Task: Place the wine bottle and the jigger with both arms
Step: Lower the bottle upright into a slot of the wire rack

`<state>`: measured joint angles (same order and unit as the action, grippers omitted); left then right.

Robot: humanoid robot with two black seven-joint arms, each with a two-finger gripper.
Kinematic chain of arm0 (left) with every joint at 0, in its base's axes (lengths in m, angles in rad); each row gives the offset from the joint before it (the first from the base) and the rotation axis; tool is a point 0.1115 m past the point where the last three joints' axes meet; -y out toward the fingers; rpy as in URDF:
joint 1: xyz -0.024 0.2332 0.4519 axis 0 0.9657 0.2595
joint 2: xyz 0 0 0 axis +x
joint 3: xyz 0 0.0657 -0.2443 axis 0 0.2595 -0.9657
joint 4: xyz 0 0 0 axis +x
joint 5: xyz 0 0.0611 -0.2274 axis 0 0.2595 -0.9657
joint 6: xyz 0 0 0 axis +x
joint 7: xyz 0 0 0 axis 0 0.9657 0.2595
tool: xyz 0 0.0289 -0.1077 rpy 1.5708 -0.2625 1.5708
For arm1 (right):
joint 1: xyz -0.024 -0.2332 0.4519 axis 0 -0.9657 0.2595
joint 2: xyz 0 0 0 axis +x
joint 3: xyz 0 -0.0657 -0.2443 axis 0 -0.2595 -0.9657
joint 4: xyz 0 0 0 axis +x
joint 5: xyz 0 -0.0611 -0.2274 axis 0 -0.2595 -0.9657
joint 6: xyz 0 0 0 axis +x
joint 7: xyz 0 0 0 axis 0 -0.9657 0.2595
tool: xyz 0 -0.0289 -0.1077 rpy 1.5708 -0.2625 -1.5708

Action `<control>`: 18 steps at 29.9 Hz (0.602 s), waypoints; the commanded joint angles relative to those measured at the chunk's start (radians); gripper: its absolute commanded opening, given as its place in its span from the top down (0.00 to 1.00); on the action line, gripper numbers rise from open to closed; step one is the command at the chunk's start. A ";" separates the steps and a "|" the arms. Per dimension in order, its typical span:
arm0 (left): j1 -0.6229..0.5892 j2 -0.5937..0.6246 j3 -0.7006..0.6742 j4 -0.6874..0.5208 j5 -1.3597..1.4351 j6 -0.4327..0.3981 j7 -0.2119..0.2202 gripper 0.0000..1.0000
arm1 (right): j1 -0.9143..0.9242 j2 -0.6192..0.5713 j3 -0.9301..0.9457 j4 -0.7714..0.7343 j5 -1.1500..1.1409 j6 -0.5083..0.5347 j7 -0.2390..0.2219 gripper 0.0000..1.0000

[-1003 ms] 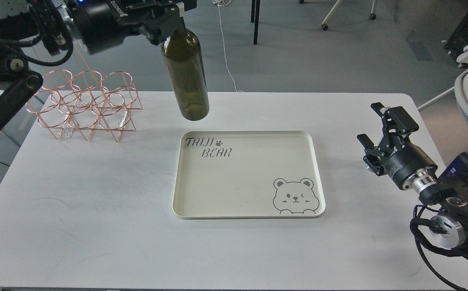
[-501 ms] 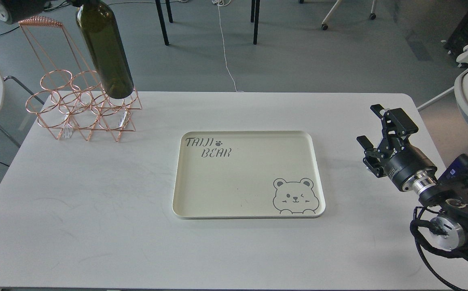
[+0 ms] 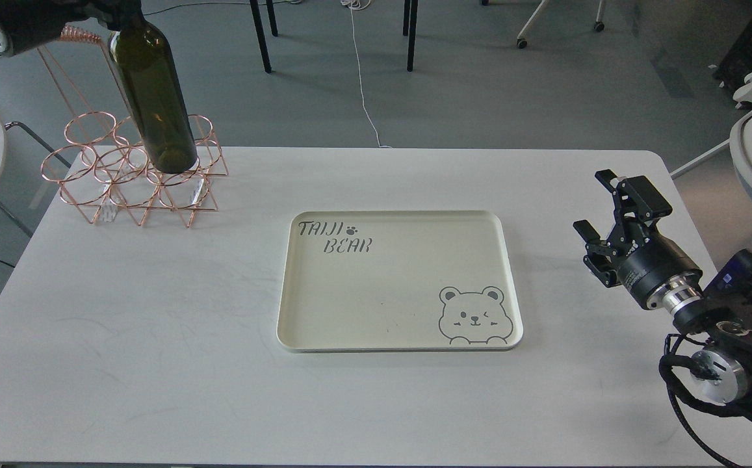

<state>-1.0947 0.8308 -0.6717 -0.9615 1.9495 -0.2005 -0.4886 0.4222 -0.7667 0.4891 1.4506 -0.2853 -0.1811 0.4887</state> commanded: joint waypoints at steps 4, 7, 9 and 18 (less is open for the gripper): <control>0.003 -0.010 0.004 0.007 0.000 0.004 0.000 0.89 | -0.002 0.001 0.000 0.001 0.000 0.000 0.000 0.02; 0.004 -0.015 0.004 0.032 -0.001 0.007 0.000 0.89 | -0.002 0.000 0.005 0.001 0.000 0.000 0.000 0.02; 0.010 -0.013 0.004 0.043 -0.001 0.013 0.000 0.88 | -0.003 0.000 0.005 0.001 0.000 0.000 0.000 0.02; 0.012 -0.013 0.038 0.044 -0.003 0.020 0.000 0.87 | -0.003 0.000 0.006 0.001 0.000 0.000 0.000 0.02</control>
<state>-1.0837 0.8159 -0.6368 -0.9174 1.9483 -0.1818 -0.4887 0.4187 -0.7670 0.4955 1.4512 -0.2853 -0.1812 0.4887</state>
